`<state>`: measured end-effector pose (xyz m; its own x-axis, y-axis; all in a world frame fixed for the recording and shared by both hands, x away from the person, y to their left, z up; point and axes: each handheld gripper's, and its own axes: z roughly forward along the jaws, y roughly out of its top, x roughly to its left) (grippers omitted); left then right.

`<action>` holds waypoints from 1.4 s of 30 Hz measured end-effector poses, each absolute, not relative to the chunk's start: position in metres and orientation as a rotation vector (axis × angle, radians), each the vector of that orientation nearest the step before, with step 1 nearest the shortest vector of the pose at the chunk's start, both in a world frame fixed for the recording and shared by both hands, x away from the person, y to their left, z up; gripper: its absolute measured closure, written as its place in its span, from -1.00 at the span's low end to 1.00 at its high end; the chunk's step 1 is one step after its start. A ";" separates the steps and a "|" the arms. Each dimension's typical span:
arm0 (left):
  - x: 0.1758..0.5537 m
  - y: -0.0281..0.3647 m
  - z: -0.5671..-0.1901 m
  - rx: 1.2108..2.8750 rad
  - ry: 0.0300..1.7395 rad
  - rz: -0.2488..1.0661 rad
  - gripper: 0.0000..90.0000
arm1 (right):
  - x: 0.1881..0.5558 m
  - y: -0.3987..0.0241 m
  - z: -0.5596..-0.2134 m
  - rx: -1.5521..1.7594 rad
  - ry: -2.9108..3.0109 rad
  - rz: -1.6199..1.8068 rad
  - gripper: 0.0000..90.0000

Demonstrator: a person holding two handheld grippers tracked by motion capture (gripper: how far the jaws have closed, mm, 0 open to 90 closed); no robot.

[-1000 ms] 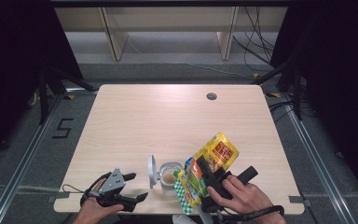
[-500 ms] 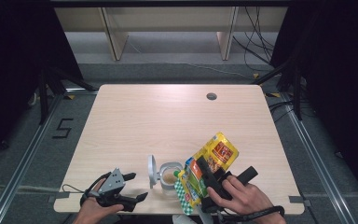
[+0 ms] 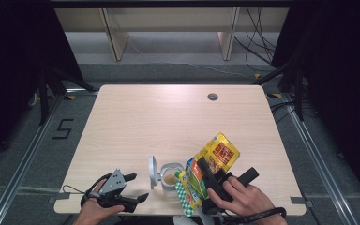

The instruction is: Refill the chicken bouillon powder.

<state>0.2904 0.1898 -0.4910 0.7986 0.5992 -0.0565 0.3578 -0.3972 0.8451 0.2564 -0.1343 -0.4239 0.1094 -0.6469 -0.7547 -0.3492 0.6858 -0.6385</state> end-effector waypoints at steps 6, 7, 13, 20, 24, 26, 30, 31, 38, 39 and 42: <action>0.291 0.191 -0.490 2.034 0.699 0.322 -0.59 | 0.257 -0.136 -0.422 -0.871 1.498 -0.273 0.40; 0.293 0.192 -0.490 2.045 0.672 0.333 -0.59 | 0.257 -0.135 -0.420 -0.885 1.476 -0.298 0.40; 0.292 0.192 -0.490 2.043 0.671 0.325 -0.59 | 0.256 -0.133 -0.416 -0.919 1.446 -0.314 0.40; 0.291 0.191 -0.490 2.034 0.693 0.318 -0.59 | 0.255 -0.135 -0.418 -0.905 1.482 -0.300 0.40; 0.291 0.191 -0.490 2.029 0.703 0.308 -0.59 | 0.255 -0.133 -0.417 -0.925 1.454 -0.324 0.40; 0.292 0.192 -0.490 2.039 0.678 0.321 -0.59 | 0.254 -0.134 -0.420 -0.898 1.476 -0.297 0.40; 0.292 0.192 -0.490 2.042 0.675 0.321 -0.59 | 0.255 -0.133 -0.421 -0.905 1.471 -0.295 0.40; 0.292 0.191 -0.490 2.039 0.684 0.320 -0.59 | 0.254 -0.132 -0.418 -0.919 1.468 -0.311 0.40; 0.291 0.191 -0.491 2.031 0.696 0.320 -0.59 | 0.253 -0.133 -0.419 -0.901 1.474 -0.291 0.40; 0.292 0.191 -0.490 2.039 0.675 0.326 -0.59 | 0.254 -0.133 -0.418 -0.919 1.457 -0.312 0.41; 0.292 0.191 -0.490 2.029 0.685 0.319 -0.59 | 0.254 -0.132 -0.416 -0.933 1.447 -0.327 0.41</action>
